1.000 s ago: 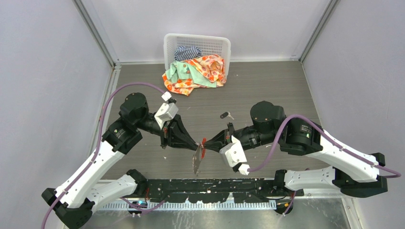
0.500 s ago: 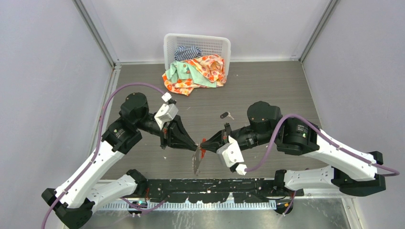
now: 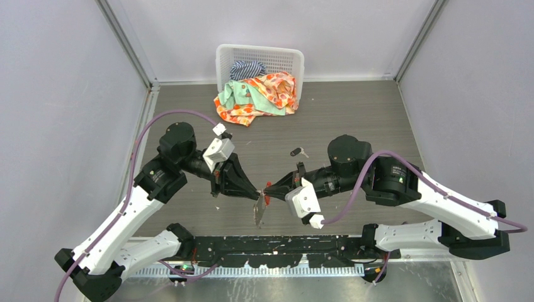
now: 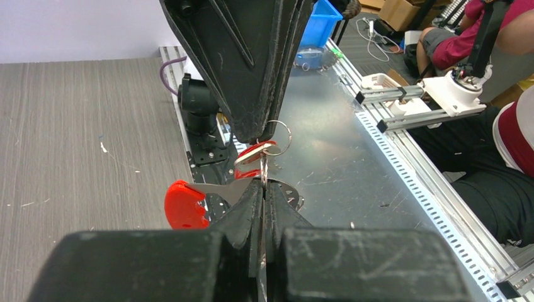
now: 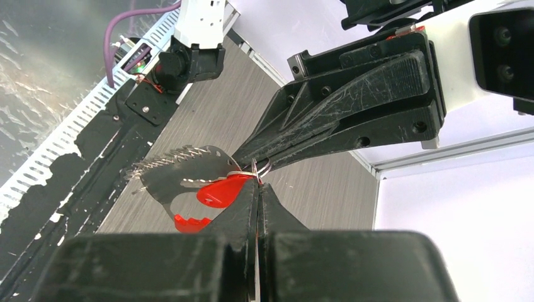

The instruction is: Put the keys on the keyring

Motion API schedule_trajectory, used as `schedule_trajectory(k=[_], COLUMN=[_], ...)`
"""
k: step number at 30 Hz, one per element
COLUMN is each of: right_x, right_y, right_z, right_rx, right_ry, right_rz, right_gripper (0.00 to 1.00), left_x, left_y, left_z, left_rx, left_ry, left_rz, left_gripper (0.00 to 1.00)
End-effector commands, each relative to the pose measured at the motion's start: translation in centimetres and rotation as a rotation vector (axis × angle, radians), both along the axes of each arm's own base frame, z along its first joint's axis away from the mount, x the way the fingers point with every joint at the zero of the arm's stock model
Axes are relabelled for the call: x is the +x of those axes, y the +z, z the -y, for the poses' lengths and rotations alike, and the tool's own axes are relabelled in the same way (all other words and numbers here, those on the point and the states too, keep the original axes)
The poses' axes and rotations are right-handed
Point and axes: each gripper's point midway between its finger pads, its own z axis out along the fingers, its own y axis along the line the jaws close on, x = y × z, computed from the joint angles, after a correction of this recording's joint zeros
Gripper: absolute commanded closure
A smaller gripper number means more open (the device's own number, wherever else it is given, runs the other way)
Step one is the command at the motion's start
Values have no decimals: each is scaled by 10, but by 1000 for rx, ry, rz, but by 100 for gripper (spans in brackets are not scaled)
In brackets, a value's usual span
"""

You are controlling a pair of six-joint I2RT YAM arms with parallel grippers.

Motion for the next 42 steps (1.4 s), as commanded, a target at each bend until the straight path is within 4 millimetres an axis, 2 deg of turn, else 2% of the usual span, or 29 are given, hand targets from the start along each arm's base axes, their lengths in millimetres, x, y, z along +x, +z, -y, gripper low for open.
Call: schedule_trajectory(k=[1,19,23,31,42], right_x=[10,21,15,7,3], right_y=[16,11,14,3,1], right_z=[0,17,19,16,12], right_rx=[65,99,116,76,58], right_ry=[-62,-147,-122,-66,-22], right_rz=[2,-68,-74,-75,-63], right_gripper=[99,99,99,99,99], left_x=[-14,-13,-9,4,5], left_y=[22,23,23,32,30], left_z=[-8,-8,-6,2,3], left_rx=[-61,-61,-59,-59,-52], left_ry=[-56,-52,-33,38,35], left_rz=[78,84,86,48,39], left_gripper=[100,100,100,100,100])
